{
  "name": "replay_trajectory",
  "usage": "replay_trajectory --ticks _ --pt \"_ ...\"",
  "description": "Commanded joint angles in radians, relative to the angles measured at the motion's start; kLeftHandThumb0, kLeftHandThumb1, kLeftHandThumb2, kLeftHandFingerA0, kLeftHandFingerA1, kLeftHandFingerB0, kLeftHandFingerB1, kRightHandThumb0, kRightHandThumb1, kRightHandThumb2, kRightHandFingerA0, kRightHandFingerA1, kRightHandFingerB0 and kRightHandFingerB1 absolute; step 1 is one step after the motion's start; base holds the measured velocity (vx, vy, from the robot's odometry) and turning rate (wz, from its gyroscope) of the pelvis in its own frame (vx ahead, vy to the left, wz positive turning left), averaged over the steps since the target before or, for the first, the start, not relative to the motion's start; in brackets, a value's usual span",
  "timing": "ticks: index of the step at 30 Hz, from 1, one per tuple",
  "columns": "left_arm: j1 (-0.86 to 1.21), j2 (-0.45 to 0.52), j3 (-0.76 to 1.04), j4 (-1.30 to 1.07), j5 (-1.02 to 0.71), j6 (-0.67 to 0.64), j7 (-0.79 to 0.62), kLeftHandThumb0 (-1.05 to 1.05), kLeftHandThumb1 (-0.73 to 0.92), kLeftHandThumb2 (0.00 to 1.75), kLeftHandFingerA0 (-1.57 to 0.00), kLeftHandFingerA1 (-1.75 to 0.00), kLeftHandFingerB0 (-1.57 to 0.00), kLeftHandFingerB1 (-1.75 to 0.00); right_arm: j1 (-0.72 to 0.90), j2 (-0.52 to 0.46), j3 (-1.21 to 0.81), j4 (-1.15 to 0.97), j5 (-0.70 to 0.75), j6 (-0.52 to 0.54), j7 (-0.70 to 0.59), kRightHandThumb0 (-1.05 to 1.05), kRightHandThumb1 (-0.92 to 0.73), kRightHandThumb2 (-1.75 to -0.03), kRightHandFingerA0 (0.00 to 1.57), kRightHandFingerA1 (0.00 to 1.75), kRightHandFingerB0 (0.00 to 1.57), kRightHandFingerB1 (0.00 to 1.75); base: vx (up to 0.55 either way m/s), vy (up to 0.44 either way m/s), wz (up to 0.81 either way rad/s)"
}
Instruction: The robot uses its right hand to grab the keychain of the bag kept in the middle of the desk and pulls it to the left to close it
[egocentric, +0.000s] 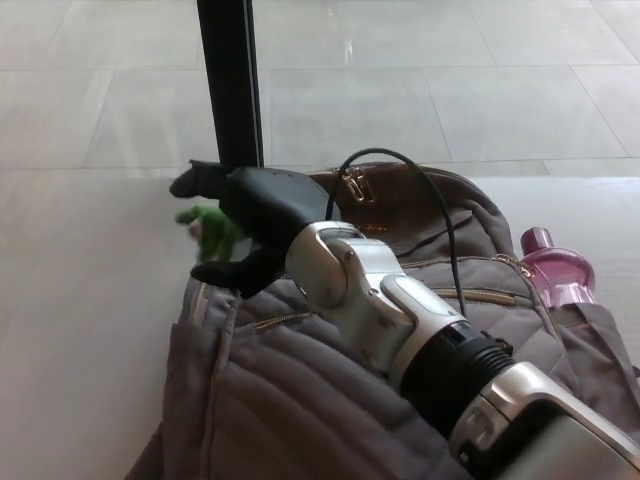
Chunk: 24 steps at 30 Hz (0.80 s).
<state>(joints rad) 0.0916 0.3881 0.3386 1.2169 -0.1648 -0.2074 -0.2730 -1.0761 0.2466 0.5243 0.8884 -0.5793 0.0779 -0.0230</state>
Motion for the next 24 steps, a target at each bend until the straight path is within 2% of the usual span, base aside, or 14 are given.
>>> replay_trajectory --ticks 1,2,4,5,6,7,8,9,10,11,12,13,14,24 --pt "0.014 0.016 -0.022 0.005 0.029 0.002 0.030 -0.97 0.92 0.87 -0.69 -1.24 -0.40 -1.11 -0.257 0.264 -0.056 -0.004 0.186 0.194 0.434 -0.97 -0.56 -1.00 0.00 0.43 0.00 0.50 0.00 0.000 0.00" --pt "0.014 0.016 -0.022 0.007 0.029 0.002 0.029 -0.97 0.92 0.86 -0.70 -1.24 -0.41 -1.12 -0.261 0.259 -0.057 -0.002 0.189 0.201 0.450 -1.05 -0.61 -0.56 0.00 0.00 0.00 0.04 0.00 0.000 0.00" --pt "0.017 0.017 -0.023 0.008 0.029 -0.004 0.025 -1.00 0.92 0.86 -0.69 -1.25 -0.42 -1.14 -0.257 0.233 -0.055 0.001 0.199 0.202 0.500 -1.05 -0.55 -0.61 0.00 0.00 0.00 0.05 0.00 0.000 0.00" --pt "0.017 0.017 -0.021 0.010 0.025 -0.003 0.020 -0.99 0.92 0.86 -0.69 -1.25 -0.41 -1.14 -0.251 0.220 -0.048 -0.002 0.198 0.195 0.517 -0.85 -0.51 -1.02 0.00 0.25 0.00 0.39 0.00 0.000 0.00" --pt "0.020 0.023 -0.020 0.011 0.025 -0.002 0.017 -0.99 0.92 0.86 -0.69 -1.25 -0.41 -1.14 -0.251 0.222 -0.048 -0.001 0.199 0.196 0.516 -0.85 -0.51 -1.02 0.00 0.25 0.00 0.39 0.00 0.000 0.00" --pt "0.019 0.024 -0.020 0.009 0.024 0.008 0.022 -0.98 0.92 0.87 -0.70 -1.31 -0.38 -1.24 -0.241 0.190 -0.036 -0.019 0.195 0.190 0.548 -1.05 -0.53 -0.63 0.00 0.00 0.00 0.00 0.00 0.000 0.00" --pt "0.019 0.025 -0.020 0.010 0.024 0.012 0.023 -0.97 0.92 0.86 -0.70 -1.25 -0.41 -1.13 -0.235 0.170 -0.031 -0.033 0.195 0.189 0.568 -1.05 -0.53 -0.63 0.00 0.00 0.00 0.00 0.00 0.000 0.00" --pt "0.019 0.025 -0.020 0.012 0.025 0.010 0.022 -0.97 0.92 0.86 -0.70 -1.25 -0.41 -1.13 -0.233 0.162 -0.031 -0.041 0.198 0.193 0.578 -1.05 -0.53 -0.63 0.00 0.00 0.00 0.00 0.00 0.000 0.00" --pt "0.022 0.022 -0.023 0.010 0.027 0.010 0.026 -0.96 0.92 0.86 -0.71 -1.25 -0.41 -1.13 -0.228 0.145 -0.031 -0.060 0.201 0.207 0.595 -0.86 -0.51 -1.04 0.00 0.06 0.00 0.13 0.00 0.000 0.00" --pt "0.025 0.022 -0.026 0.014 0.030 0.002 0.021 -0.97 0.92 0.87 -0.69 -1.30 -0.38 -1.22 -0.231 0.123 -0.028 -0.073 0.201 0.218 0.621 -0.93 -0.55 -1.06 0.00 0.00 0.00 0.07 0.00 0.000 0.00" --pt "0.028 0.025 -0.026 0.013 0.029 0.001 0.015 -0.97 0.92 0.87 -0.68 -1.31 -0.38 -1.22 -0.240 0.104 -0.025 -0.095 0.195 0.248 0.641 -0.96 -0.54 -1.05 0.00 0.00 0.00 0.06 0.00 0.000 0.00" --pt "0.030 0.025 -0.025 0.014 0.027 0.004 0.015 -0.98 0.92 0.86 -0.75 -1.25 -0.47 -1.12 -0.233 0.079 -0.035 -0.118 0.207 0.251 0.654 -1.00 -0.55 -1.07 0.00 0.00 0.00 0.01 0.00 0.000 0.00" --pt "0.032 0.026 -0.023 0.015 0.024 0.005 0.012 -0.98 0.92 0.86 -0.76 -1.25 -0.48 -1.12 -0.222 0.010 -0.056 -0.186 0.221 0.270 0.676 -1.05 -0.66 -0.63 0.00 0.00 0.00 0.00 0.00 0.000 0.00" --pt "0.060 0.024 -0.010 0.021 0.009 -0.002 0.011 -0.98 0.92 0.86 -0.76 -1.25 -0.48 -1.12 -0.218 0.030 -0.053 -0.189 0.219 0.275 0.693 -1.05 -0.66 -0.63 0.00 0.00 0.00 0.00 0.00 0.000 0.00"
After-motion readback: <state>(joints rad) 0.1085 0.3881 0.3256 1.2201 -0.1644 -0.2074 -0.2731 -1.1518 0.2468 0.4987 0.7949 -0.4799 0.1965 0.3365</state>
